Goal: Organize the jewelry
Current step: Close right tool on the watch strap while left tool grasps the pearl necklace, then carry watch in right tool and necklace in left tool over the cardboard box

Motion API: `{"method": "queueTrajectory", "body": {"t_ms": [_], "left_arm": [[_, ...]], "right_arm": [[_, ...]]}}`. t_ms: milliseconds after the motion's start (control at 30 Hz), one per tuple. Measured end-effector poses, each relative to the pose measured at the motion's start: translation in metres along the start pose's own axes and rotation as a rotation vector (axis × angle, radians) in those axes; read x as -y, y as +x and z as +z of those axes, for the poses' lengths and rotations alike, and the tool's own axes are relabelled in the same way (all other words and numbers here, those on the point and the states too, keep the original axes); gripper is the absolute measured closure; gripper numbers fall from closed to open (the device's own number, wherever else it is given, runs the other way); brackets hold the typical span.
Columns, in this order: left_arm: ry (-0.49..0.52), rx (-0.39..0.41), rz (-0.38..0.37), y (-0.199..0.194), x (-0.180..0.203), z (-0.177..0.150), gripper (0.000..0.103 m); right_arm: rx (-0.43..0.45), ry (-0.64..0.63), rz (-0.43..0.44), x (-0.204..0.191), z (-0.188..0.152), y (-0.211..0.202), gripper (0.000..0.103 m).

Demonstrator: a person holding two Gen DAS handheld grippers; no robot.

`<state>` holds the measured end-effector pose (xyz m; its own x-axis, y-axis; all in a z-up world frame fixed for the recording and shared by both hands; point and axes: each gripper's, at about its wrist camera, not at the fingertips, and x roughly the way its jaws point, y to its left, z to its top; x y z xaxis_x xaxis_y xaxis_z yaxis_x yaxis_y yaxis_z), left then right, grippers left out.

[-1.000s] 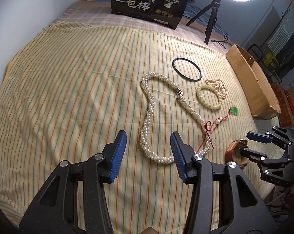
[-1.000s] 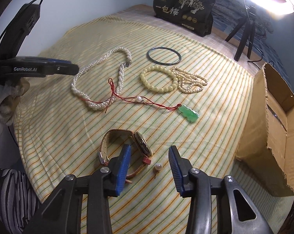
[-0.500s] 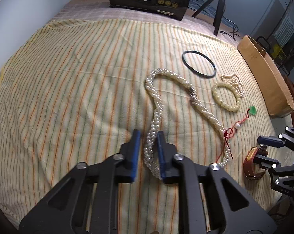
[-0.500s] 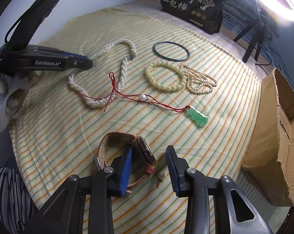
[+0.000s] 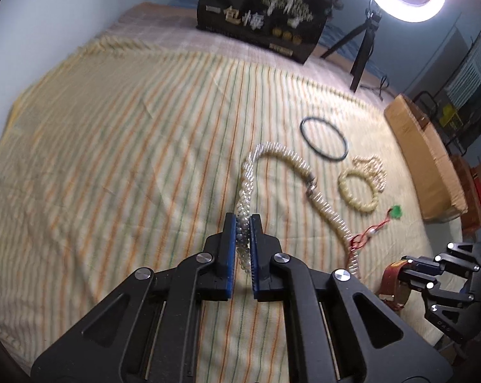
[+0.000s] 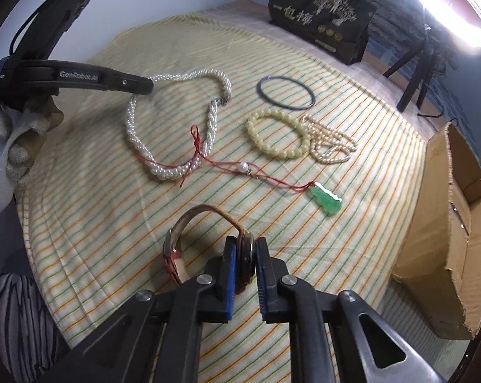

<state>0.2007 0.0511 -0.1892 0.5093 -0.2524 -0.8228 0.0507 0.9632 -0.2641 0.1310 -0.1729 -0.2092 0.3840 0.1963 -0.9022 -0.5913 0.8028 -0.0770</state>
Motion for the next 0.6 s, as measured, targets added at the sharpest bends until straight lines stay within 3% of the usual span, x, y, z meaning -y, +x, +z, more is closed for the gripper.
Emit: {"method": "queueTrajectory", "body": {"t_ms": [600], "left_arm": [[0.072, 0.247, -0.062, -0.122, 0.036, 0.043, 0.097]], "right_arm": [[0.135, 0.040, -0.033, 0.002, -0.002, -0.070, 0.094]]}}
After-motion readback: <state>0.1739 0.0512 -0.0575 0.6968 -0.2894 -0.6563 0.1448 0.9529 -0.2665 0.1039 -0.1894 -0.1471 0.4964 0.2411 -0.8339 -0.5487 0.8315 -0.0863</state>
